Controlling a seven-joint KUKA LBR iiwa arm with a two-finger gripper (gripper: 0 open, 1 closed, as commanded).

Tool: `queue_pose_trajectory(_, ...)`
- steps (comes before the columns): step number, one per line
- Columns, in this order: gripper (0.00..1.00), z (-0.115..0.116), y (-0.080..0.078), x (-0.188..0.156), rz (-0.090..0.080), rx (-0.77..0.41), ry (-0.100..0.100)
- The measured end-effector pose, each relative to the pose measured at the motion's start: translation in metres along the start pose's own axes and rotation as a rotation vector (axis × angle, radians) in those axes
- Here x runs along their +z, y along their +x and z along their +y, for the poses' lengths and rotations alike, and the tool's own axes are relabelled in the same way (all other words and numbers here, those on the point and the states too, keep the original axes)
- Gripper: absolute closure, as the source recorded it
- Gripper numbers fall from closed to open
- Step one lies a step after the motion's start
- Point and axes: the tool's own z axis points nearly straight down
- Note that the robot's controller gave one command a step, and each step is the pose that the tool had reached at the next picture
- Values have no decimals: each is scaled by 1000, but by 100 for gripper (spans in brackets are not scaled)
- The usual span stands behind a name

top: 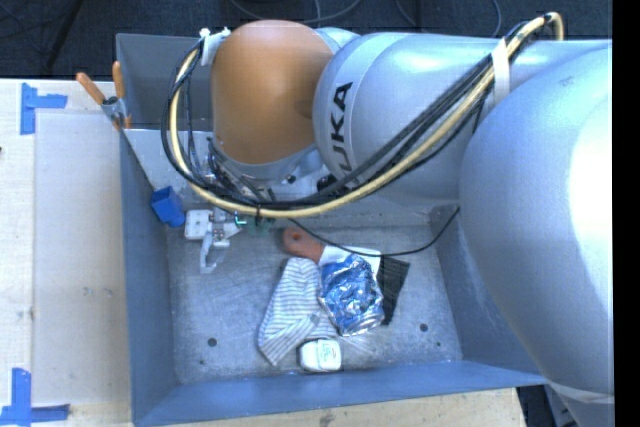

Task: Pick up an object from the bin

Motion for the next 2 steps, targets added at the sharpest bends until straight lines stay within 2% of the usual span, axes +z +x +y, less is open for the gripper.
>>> queue_pose_trajectory(1,0,-1,-2,-4,-7,4,-1)
queue_pose_trajectory(2,0,-11,-10,45,-11,90,-3)
